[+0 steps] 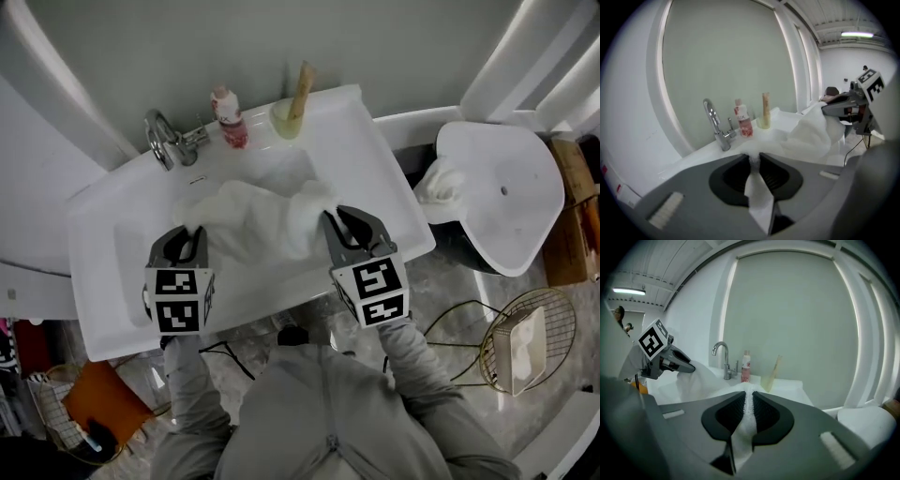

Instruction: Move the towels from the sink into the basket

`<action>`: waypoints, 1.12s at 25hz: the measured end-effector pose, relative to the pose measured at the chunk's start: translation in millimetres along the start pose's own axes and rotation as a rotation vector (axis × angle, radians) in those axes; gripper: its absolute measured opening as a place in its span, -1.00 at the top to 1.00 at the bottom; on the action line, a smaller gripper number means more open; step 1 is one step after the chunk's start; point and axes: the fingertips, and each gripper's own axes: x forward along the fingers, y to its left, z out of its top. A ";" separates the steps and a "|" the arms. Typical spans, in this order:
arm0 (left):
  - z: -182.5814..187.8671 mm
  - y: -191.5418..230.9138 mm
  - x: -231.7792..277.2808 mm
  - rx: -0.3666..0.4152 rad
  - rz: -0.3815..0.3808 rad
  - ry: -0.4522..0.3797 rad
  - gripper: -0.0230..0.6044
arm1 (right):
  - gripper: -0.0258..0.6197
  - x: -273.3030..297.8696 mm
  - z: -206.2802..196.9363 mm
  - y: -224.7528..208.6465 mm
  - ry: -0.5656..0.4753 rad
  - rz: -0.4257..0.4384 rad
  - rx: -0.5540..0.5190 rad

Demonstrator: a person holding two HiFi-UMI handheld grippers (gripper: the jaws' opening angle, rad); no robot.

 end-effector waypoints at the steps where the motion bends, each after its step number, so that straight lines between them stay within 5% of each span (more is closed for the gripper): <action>1: 7.4 -9.7 -3.9 0.012 -0.003 -0.013 0.54 | 0.79 -13.0 0.9 -9.0 -0.012 -0.018 0.003; 14: 116.8 -188.9 -58.6 0.185 -0.147 -0.245 0.55 | 0.79 -206.2 -23.8 -126.0 -0.121 -0.330 0.059; 28: 187.9 -435.8 -71.5 0.435 -0.508 -0.358 0.56 | 0.79 -425.9 -99.9 -225.0 -0.101 -0.768 0.172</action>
